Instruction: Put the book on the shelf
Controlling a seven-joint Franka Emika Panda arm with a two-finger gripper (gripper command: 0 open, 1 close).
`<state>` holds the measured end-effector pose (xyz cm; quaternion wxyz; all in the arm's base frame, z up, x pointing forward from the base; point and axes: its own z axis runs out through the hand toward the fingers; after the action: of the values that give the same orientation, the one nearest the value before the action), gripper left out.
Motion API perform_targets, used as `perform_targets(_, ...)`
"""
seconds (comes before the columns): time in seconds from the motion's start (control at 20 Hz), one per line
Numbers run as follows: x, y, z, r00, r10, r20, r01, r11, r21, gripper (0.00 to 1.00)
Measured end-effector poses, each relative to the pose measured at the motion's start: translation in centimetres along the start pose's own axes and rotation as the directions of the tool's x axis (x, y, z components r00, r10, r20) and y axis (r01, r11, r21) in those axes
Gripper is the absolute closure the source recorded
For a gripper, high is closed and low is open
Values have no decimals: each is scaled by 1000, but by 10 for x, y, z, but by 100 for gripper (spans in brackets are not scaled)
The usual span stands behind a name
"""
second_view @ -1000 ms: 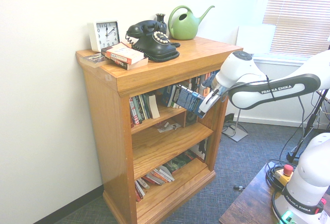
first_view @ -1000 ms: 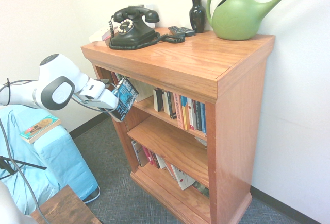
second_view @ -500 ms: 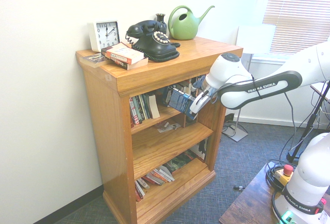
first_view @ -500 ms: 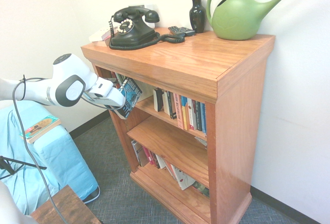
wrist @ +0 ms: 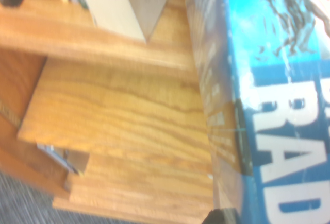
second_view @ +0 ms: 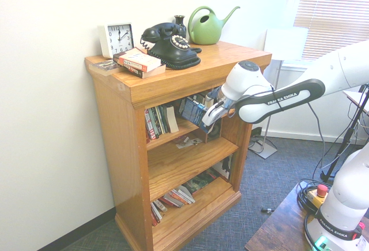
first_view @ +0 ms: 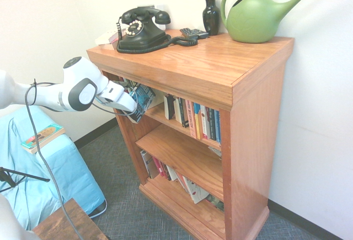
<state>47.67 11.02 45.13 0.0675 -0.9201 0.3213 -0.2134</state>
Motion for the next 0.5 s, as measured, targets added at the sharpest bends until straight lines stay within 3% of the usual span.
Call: perform_targets(0.5, 23, -25, 31, 999, 40, 3, -40, 999, 2, 100)
